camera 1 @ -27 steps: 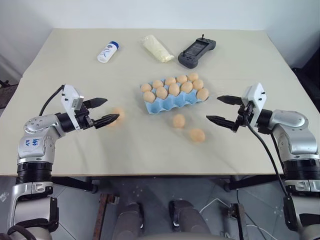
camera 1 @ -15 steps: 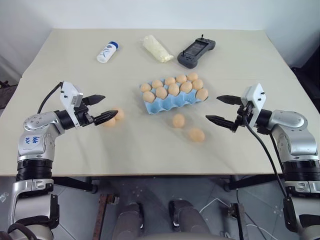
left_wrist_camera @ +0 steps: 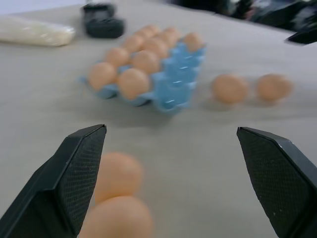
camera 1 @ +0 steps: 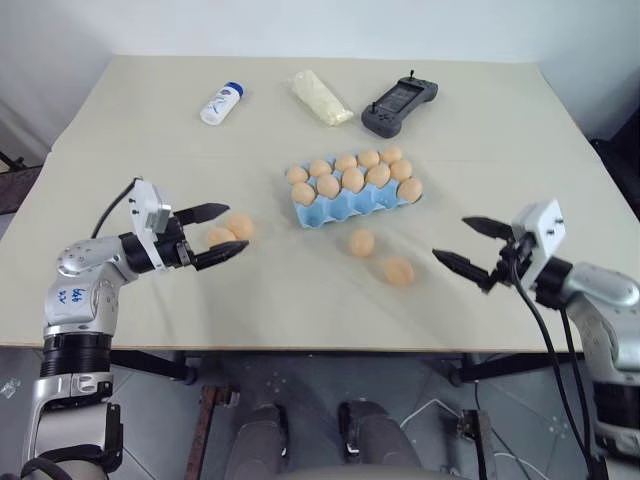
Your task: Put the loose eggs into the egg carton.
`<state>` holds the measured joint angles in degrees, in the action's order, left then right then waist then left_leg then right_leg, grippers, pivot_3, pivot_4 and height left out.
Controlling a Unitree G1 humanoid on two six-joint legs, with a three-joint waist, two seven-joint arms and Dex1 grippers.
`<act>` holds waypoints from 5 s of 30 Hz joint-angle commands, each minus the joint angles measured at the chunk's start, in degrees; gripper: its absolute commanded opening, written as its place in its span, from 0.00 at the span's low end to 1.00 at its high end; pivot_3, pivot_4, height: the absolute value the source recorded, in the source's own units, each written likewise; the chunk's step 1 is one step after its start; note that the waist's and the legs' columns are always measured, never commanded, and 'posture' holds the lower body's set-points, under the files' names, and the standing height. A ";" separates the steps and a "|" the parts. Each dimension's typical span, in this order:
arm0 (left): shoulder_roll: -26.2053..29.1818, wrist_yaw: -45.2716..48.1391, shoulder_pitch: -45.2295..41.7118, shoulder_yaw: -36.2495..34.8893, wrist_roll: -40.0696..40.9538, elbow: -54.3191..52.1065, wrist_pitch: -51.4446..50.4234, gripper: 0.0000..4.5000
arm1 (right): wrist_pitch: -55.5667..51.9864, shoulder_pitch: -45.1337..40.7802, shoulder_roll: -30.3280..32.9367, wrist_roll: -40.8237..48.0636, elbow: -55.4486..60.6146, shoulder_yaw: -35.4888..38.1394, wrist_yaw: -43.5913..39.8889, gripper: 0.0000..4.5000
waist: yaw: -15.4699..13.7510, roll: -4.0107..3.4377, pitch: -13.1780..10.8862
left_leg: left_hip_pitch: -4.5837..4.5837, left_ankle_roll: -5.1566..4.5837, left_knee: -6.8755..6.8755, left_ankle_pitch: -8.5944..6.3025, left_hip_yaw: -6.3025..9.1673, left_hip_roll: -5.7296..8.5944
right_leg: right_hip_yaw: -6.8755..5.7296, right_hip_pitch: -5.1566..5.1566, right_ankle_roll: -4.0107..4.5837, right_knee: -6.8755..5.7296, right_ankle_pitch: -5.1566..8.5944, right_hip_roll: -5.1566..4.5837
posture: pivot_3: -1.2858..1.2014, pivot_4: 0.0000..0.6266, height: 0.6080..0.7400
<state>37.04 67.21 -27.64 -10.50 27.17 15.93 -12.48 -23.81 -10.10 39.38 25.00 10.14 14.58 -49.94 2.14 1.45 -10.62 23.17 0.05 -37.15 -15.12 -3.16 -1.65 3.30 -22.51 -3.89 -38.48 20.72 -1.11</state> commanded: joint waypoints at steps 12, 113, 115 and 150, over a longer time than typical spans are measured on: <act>-4.17 4.49 3.60 4.10 -3.40 1.23 12.69 1.00 | -5.22 6.96 -8.16 -1.07 15.36 -5.61 14.72 1.00 | 0.50 0.02 0.02 | -0.09 -0.07 -0.01 0.10 0.00 0.02 | 0.02 0.05 0.04 -0.06 -0.05 0.00 | 0.52 0.24 1.00; -8.40 -6.85 10.96 0.82 -0.84 -9.12 13.14 1.00 | 1.46 -7.24 -9.80 -2.70 1.44 -12.65 3.74 0.99 | 1.13 0.01 0.01 | -0.01 -0.11 0.09 0.08 0.07 0.01 | -0.06 0.05 -0.01 0.20 -0.11 -0.02 | 0.52 0.24 1.00; -8.58 -7.11 11.22 0.94 -0.88 -9.47 13.32 1.00 | 2.87 -9.79 -13.09 -5.62 -1.89 -14.35 7.66 0.99 | 1.05 0.01 0.01 | 0.00 -0.11 0.08 0.08 0.07 0.02 | -0.06 0.05 -0.01 0.21 -0.11 -0.04 | 0.52 0.24 1.00; -5.36 -6.93 13.29 5.87 -4.52 -10.49 10.48 1.00 | 12.34 -23.68 -21.20 -11.04 -17.09 -14.87 12.81 0.39 | 1.26 0.01 0.01 | 0.04 -0.13 0.18 0.07 0.08 0.09 | -0.11 0.03 -0.02 0.31 -0.11 -0.14 | 0.52 0.24 1.00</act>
<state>31.63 60.49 -13.64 -4.26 22.53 6.77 -2.47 -11.42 -31.82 17.65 12.05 -9.33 -2.41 -37.16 3.40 1.46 -10.61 23.20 -0.08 -36.97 -15.04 -3.08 -1.56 3.18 -22.49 -3.91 -38.18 20.60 -1.25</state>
